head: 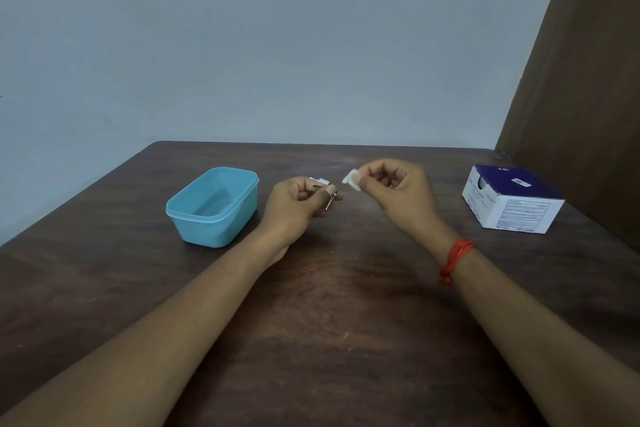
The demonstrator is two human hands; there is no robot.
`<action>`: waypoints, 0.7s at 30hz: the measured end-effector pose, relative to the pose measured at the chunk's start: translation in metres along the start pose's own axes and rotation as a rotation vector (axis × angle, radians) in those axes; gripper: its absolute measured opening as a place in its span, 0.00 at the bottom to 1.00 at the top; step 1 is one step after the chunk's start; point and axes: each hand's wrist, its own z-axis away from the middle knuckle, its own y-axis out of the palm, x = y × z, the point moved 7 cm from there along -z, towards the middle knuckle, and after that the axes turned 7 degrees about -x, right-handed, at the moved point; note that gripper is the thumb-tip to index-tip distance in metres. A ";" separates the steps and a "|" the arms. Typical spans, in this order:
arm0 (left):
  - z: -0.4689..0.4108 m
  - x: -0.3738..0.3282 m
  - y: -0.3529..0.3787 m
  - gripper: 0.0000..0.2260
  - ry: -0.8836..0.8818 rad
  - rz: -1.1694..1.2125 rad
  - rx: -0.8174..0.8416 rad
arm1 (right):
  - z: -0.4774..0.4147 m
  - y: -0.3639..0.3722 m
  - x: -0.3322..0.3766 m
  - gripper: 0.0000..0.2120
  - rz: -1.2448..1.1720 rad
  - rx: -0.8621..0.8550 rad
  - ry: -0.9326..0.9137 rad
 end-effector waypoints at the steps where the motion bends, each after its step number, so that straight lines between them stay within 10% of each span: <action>1: 0.000 -0.004 -0.001 0.05 0.064 -0.070 0.005 | -0.002 -0.005 -0.002 0.07 -0.007 -0.029 0.012; 21: 0.000 -0.011 -0.009 0.08 0.183 -0.181 -0.050 | 0.017 0.027 -0.013 0.05 0.101 0.331 0.019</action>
